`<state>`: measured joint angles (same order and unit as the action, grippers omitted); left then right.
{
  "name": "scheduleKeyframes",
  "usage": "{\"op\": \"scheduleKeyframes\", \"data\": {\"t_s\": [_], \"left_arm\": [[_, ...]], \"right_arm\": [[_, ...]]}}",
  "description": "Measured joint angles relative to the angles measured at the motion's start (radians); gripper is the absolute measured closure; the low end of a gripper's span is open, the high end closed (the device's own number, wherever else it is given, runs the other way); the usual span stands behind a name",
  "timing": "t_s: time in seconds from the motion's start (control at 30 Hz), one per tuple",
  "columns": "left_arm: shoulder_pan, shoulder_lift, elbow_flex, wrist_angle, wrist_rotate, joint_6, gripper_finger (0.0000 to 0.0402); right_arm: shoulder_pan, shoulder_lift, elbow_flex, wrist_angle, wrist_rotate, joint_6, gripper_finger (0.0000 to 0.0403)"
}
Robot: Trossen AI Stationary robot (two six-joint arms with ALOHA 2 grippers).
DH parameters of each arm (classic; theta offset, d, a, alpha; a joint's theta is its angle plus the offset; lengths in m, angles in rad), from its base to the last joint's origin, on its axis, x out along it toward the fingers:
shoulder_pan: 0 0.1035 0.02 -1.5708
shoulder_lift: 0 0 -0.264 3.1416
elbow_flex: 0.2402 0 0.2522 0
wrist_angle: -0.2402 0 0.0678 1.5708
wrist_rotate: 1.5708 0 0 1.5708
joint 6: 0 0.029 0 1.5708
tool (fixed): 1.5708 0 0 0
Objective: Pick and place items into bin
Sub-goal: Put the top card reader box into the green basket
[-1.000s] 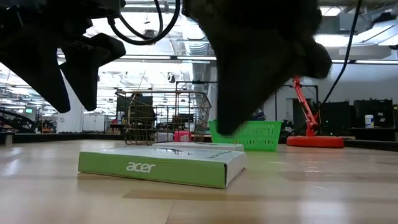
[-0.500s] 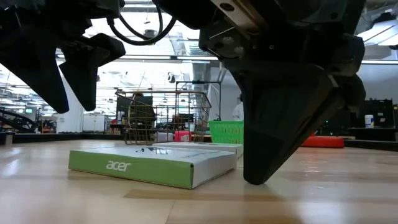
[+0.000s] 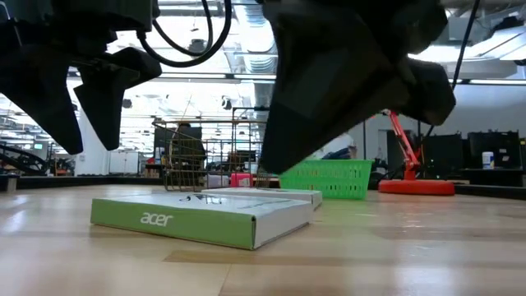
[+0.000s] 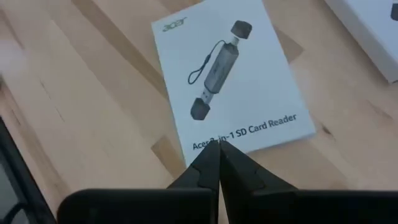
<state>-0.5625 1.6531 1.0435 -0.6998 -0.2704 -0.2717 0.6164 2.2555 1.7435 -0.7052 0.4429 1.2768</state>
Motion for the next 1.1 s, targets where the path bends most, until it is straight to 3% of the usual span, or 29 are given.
{"op": "scheduleKeyframes", "data": {"t_s": [0.5, 1.1], "left_arm": [[0.000, 0.000, 0.000, 0.002, -0.003, 0.006, 0.0239], [0.002, 0.000, 0.000, 0.045, -0.002, 0.004, 0.0239]], "right_arm": [[-0.032, -0.001, -0.067, 0.014, -0.105, -0.015, 0.0403], [-0.007, 0.002, -0.093, 0.013, -0.124, 0.033, 0.0403]]}}
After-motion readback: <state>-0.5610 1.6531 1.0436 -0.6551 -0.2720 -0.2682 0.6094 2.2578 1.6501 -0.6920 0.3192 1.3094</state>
